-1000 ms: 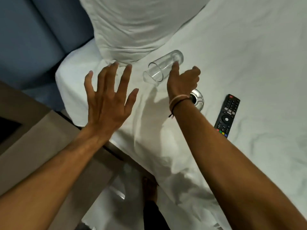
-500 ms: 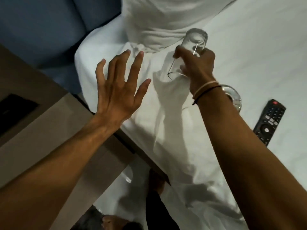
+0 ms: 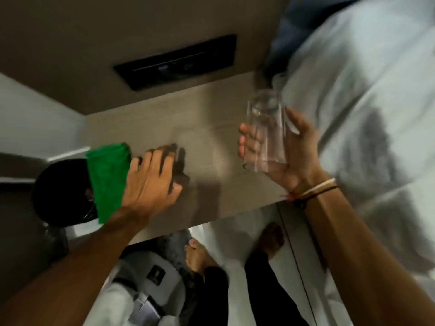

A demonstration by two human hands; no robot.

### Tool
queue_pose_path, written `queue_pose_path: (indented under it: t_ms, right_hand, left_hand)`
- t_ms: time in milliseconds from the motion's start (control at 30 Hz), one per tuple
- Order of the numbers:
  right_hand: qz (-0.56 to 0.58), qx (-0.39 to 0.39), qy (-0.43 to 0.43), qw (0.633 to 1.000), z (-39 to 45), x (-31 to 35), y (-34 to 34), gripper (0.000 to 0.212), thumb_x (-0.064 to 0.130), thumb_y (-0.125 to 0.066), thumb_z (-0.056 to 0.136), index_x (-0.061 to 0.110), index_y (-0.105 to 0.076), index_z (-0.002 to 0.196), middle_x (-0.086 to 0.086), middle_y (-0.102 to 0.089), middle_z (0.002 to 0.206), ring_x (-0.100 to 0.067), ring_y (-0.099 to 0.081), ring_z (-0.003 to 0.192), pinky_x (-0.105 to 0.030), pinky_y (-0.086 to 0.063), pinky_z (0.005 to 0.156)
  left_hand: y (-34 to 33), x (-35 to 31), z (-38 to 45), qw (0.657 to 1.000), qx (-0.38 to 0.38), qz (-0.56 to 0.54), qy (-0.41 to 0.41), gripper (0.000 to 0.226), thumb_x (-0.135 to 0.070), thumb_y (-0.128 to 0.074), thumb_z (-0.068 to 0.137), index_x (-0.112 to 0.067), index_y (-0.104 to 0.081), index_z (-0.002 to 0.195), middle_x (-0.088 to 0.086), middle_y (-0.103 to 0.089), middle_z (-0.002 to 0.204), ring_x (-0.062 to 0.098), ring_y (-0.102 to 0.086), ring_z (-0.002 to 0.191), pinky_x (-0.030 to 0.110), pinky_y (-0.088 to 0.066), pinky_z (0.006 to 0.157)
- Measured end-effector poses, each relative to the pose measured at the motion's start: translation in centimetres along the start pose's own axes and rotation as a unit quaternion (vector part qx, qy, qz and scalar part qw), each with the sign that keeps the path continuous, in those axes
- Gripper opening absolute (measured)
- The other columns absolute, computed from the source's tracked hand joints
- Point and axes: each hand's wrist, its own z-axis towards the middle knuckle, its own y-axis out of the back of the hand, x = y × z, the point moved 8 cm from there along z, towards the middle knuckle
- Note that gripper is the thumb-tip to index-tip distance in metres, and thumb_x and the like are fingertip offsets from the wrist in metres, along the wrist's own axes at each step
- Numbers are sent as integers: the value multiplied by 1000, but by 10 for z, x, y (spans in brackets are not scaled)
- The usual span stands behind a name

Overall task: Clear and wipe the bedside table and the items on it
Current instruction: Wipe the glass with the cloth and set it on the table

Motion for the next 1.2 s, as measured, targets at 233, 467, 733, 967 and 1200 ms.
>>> queue_pose_path:
  t_ms: [233,467,733,967,1200]
  right_hand:
    - [-56,15,-137,989,27,-141,-16,52,53,-42,91,11,-66,108,-19,-72,95,-33,-74,78,-45,-62,77]
    - [-108,20,-154,982,51,-179,-2,49,62,-62,78,20,-76,100,-11,-74,81,-24,-73,64,-31,-60,62]
    - [-110,34,-168,979,62,-181,3,58,63,-80,63,20,-75,102,-11,-74,83,-23,-73,66,-32,-60,65]
    - [-66,13,-175,982,79,-183,-7,64,65,-67,73,15,-68,114,-11,-66,91,-24,-68,75,-39,-59,78]
    - [16,-29,-204,978,83,-182,-12,68,51,-53,88,11,-49,143,-15,-49,99,-29,-53,89,-58,-50,99]
  left_hand:
    - [-69,103,-58,979,156,-60,118,89,-28,-75,78,-9,-29,152,21,-28,155,41,-34,138,52,-43,105]
    - [-78,127,-38,978,130,-107,123,101,-26,-78,80,-22,-13,157,14,-35,151,40,-40,130,52,-50,95]
    - [-90,133,-27,973,108,-157,132,59,-26,-63,95,-22,-40,149,17,-19,156,37,-30,138,46,-35,116]
    - [-89,118,-42,978,60,-138,142,54,-5,-62,91,-20,-51,142,10,-42,155,37,-53,131,47,-54,89]
    - [-11,118,-27,932,-93,-289,195,55,2,-60,84,-18,-54,135,19,-68,122,42,-66,102,48,-54,89]
